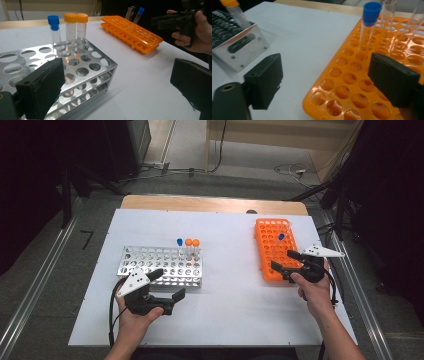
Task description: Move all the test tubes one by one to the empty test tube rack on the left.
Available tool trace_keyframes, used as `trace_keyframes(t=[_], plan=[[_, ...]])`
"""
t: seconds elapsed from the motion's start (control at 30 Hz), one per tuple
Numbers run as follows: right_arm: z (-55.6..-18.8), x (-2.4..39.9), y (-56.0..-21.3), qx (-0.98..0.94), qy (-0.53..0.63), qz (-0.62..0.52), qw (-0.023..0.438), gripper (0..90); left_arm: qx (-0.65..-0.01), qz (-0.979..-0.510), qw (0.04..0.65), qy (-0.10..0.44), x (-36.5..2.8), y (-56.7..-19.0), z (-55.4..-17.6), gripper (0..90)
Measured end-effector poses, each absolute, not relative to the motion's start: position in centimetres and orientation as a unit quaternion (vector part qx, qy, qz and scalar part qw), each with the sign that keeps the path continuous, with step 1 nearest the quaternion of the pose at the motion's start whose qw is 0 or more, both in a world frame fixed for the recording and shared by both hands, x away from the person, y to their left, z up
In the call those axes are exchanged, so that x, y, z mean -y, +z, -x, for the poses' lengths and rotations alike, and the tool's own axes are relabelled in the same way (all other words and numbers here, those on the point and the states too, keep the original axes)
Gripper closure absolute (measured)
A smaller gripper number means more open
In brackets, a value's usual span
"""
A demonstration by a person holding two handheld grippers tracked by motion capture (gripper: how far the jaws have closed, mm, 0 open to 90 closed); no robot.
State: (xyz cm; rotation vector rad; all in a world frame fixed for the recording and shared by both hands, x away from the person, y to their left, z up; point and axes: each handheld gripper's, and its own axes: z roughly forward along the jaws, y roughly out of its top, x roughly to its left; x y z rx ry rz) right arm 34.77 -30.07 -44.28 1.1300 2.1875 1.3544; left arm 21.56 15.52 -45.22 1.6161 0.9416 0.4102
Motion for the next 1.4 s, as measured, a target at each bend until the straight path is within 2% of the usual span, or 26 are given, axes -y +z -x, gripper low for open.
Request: trace_keyframes(t=[0.33,0.67,0.97,1.17,1.4], plan=[[-38.3,29.0,-44.5,-0.753,0.429,-0.457,0.202,37.7,-0.402,-0.689,0.577,0.175,-15.7,-45.1,-21.5,0.0],[-40.9,28.7,-45.2,-0.754,0.402,-0.491,0.172,53.0,-0.406,-0.684,0.579,0.177,-16.2,-45.2,-21.6,0.0],[-41.4,28.0,-45.7,-0.762,0.375,-0.495,0.184,66.5,-0.407,-0.685,0.578,0.176,-16.1,-45.2,-21.7,0.0],[-41.4,27.8,-45.7,-0.761,0.368,-0.496,0.196,74.1,-0.410,-0.685,0.577,0.176,-16.1,-45.3,-21.7,0.1],[-41.2,27.8,-45.7,-0.757,0.372,-0.496,0.206,75.1,-0.407,-0.687,0.574,0.177,-15.9,-45.3,-21.7,0.1]])
